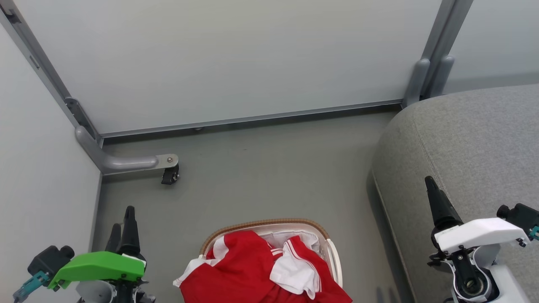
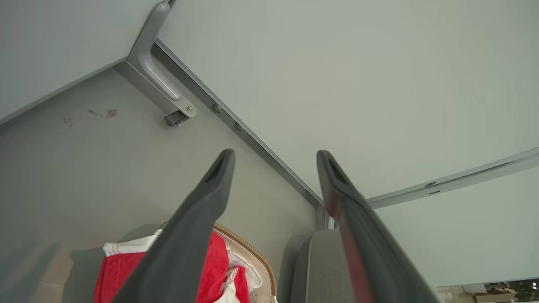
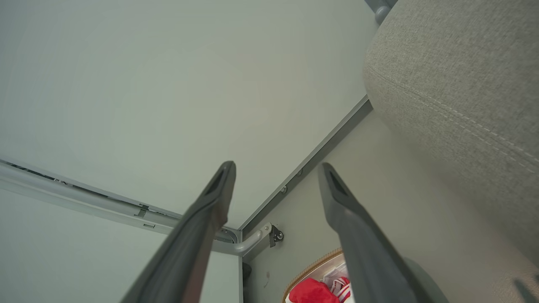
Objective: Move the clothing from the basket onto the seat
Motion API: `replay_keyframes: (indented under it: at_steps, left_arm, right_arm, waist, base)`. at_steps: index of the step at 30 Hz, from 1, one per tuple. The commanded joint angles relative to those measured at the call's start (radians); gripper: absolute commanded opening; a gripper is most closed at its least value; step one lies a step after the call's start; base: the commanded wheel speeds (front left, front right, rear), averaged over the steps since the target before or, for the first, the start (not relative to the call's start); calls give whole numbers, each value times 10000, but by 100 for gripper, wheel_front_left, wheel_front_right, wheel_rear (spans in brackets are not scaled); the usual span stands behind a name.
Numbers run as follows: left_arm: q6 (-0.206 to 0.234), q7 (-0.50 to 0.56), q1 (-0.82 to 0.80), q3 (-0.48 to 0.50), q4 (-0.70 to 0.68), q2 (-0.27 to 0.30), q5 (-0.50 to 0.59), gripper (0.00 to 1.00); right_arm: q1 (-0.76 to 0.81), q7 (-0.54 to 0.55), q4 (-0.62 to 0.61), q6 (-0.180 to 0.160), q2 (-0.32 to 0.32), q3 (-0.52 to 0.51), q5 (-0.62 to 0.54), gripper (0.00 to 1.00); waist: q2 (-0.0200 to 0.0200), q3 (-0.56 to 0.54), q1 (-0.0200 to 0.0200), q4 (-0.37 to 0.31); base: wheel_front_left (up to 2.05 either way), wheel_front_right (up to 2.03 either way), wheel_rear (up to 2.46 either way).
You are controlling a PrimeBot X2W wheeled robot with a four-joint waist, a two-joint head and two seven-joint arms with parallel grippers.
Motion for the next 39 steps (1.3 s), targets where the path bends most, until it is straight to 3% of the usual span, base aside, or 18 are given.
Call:
replay_keyframes:
  at_steps: [1, 8, 9, 39]
  left_arm:
    - [49, -118, -380, -84, -15, 152, 509, 100]
    - [165, -331, -457, -389, 154, 227, 1498, 100]
    - [326, -511, -544, -641, 342, 280, 2259, 100]
    - [1105, -1317, -89, -1189, 649, 289, 5264, 100]
  right_arm:
    - [-338, -131, -48, 3, -145, 155, -441, 100]
    - [-535, -350, 77, 4, -254, 433, -1362, 100]
    - [-690, -524, 155, 4, -236, 470, -2244, 100]
    - [-193, -1327, 371, 5, -105, 793, -5659, 100]
  waist:
    - [0, 1, 0, 6]
    - [0, 5, 0, 25]
    - [0, 6, 0, 43]
    - [0, 41, 0, 23]
  base:
    - [0, 0, 0]
    - [0, 0, 0]
    - [0, 0, 0]
    - [0, 0, 0]
